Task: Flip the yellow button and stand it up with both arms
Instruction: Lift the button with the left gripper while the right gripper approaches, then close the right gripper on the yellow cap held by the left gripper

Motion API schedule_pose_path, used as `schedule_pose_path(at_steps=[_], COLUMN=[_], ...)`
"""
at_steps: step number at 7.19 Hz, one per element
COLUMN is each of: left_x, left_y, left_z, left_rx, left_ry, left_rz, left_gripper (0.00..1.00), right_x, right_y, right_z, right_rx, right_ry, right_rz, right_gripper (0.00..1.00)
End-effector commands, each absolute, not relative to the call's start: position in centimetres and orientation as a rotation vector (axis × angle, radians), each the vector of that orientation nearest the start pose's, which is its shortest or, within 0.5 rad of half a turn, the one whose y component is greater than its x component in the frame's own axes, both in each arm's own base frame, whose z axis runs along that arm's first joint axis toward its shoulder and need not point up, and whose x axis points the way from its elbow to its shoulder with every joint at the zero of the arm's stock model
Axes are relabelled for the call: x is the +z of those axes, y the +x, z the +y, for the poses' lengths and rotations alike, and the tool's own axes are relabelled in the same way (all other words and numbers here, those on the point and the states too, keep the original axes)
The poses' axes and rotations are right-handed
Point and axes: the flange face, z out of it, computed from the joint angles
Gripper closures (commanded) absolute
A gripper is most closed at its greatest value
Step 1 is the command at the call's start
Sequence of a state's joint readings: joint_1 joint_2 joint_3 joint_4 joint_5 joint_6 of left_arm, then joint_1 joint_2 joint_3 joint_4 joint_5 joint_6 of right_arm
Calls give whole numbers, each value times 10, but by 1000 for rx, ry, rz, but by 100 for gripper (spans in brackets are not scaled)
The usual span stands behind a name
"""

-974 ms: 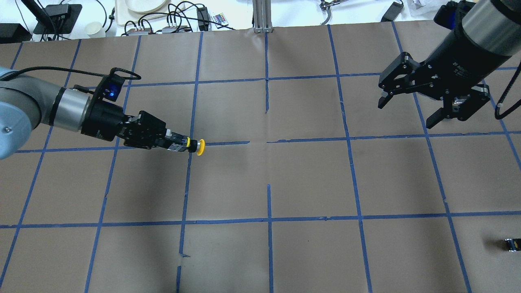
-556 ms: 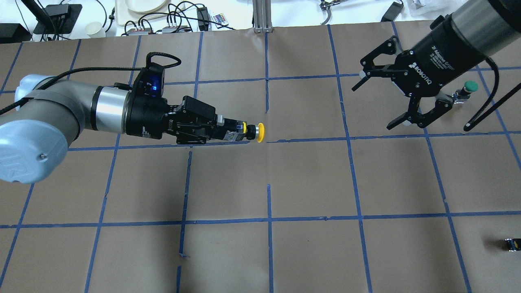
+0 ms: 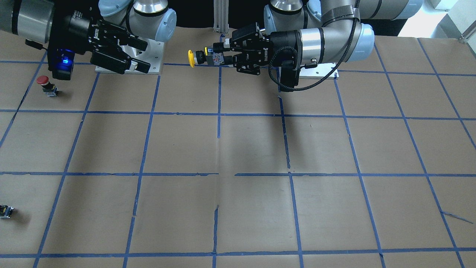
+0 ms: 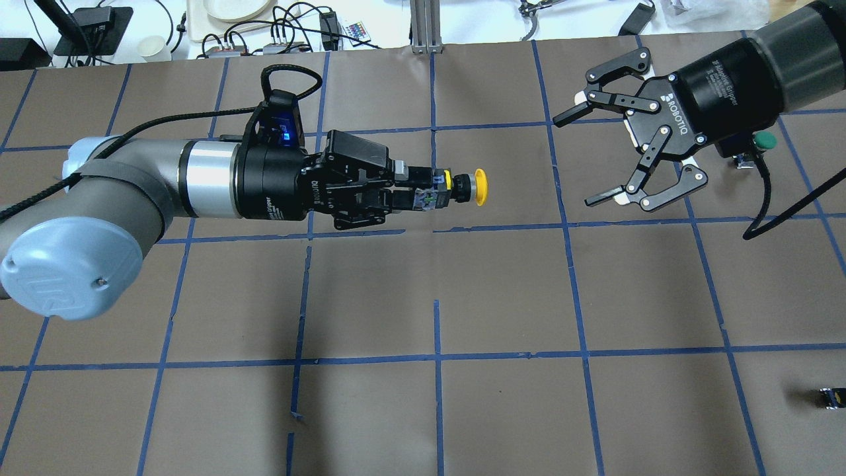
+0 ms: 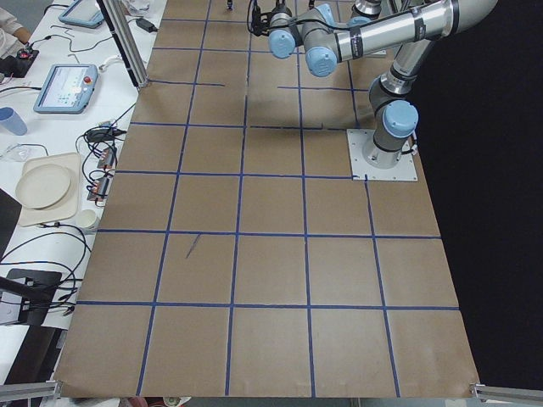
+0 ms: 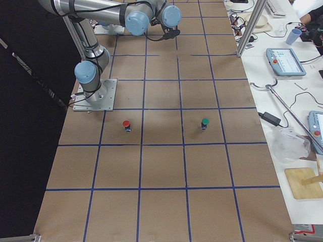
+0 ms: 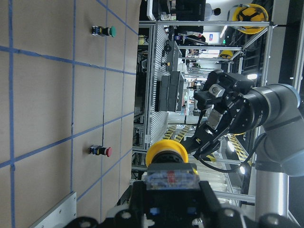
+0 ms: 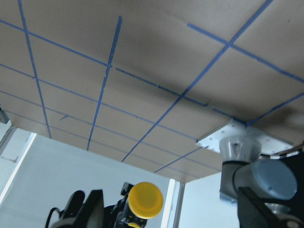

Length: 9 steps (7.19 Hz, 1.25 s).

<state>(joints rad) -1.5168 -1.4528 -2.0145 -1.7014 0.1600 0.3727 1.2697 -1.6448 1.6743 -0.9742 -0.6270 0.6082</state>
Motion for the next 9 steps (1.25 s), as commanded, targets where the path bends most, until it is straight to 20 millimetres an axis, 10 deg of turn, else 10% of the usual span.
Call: schedule_pose_path(at_steps=[1,9], left_x=[411,416], left_y=[-217,-220], left_z=[-410,-414], left_rx=[-83,-70], left_ry=[72,75], left_rz=[-1677,-1633], left_gripper=[85,85], right_x=[439,440], right_y=[92,119], right_z=[-449,-418], right_rx=[947,1054], right_ry=[1297,1333], right_rz=[1513,1428], right_gripper=[0,0])
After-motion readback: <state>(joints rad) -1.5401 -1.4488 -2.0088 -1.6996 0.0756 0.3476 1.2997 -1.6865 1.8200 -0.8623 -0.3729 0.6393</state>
